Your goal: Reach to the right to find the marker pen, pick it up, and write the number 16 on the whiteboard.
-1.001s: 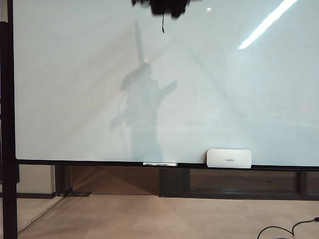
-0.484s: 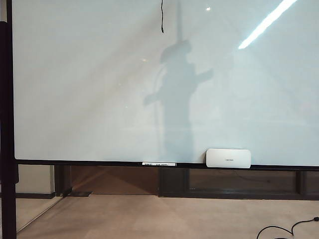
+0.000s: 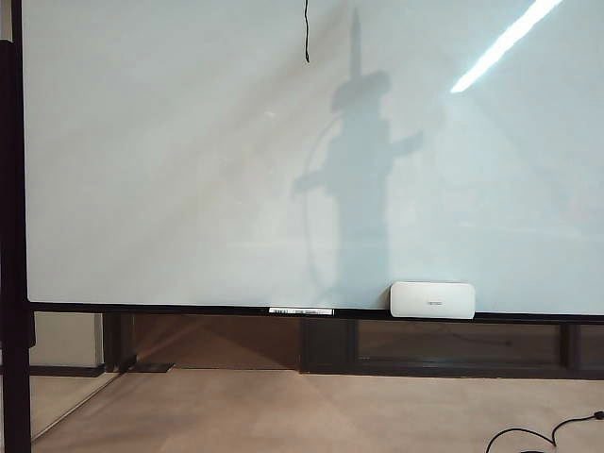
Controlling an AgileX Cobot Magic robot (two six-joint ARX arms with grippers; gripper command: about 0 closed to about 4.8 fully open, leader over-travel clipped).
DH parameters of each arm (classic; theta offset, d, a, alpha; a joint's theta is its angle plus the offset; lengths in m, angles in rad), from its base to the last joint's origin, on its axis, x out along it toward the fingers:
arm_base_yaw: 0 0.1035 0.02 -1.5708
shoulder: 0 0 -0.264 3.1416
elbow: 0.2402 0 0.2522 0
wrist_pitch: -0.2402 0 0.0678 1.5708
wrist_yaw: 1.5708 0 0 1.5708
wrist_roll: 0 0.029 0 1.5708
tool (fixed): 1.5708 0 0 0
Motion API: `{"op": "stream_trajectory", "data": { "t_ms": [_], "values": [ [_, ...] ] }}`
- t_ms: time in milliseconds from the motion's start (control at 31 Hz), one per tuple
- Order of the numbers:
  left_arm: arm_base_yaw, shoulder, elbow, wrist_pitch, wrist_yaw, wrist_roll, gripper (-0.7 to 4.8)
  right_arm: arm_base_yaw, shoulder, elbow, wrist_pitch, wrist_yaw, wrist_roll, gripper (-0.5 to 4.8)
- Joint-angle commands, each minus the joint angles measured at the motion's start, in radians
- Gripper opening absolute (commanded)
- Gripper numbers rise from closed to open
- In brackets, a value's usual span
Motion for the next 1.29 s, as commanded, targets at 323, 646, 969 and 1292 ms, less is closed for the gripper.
{"op": "stream_trajectory", "data": {
  "t_ms": [323,646,969,1292],
  "values": [
    [-0.001,-0.002,0.004,0.004,0.000,-0.018,-0.06,0.001,0.066,0.006,0.129,0.039,-0.008,-0.05],
    [-0.001,-0.001,0.004,0.002,-0.002,-0.016,-0.06,0.003,0.087,0.006,0.188,0.087,-0.034,-0.05],
    [-0.001,0.000,0.004,0.000,-0.002,-0.009,-0.06,0.003,0.122,0.006,0.226,0.094,-0.034,-0.05],
    [-0.001,0.000,0.004,0.001,-0.002,-0.009,-0.05,0.003,0.130,0.006,0.253,0.121,-0.037,-0.05]
  ]
}}
